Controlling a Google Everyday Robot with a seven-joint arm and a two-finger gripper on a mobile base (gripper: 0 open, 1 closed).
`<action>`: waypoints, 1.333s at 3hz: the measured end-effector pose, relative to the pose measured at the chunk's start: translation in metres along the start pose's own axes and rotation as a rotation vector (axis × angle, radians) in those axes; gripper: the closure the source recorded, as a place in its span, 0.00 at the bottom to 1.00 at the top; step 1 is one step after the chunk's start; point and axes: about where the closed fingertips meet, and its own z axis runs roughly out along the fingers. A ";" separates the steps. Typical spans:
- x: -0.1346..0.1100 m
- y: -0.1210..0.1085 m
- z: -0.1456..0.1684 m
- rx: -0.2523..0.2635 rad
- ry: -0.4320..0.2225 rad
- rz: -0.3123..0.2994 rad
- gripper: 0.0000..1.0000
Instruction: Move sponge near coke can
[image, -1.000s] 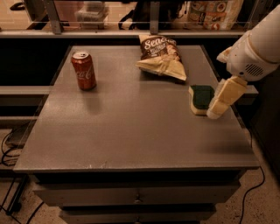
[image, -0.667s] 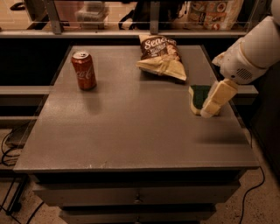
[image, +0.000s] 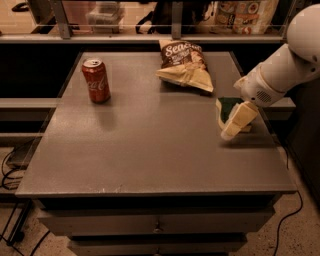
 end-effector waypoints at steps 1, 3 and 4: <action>0.008 -0.002 0.019 -0.037 0.009 0.020 0.18; -0.020 -0.011 0.001 0.002 -0.012 -0.019 0.64; -0.074 -0.018 -0.035 0.066 -0.109 -0.095 0.87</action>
Offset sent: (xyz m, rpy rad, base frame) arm 0.0135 0.0033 -0.0180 -0.0077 0.0450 0.0042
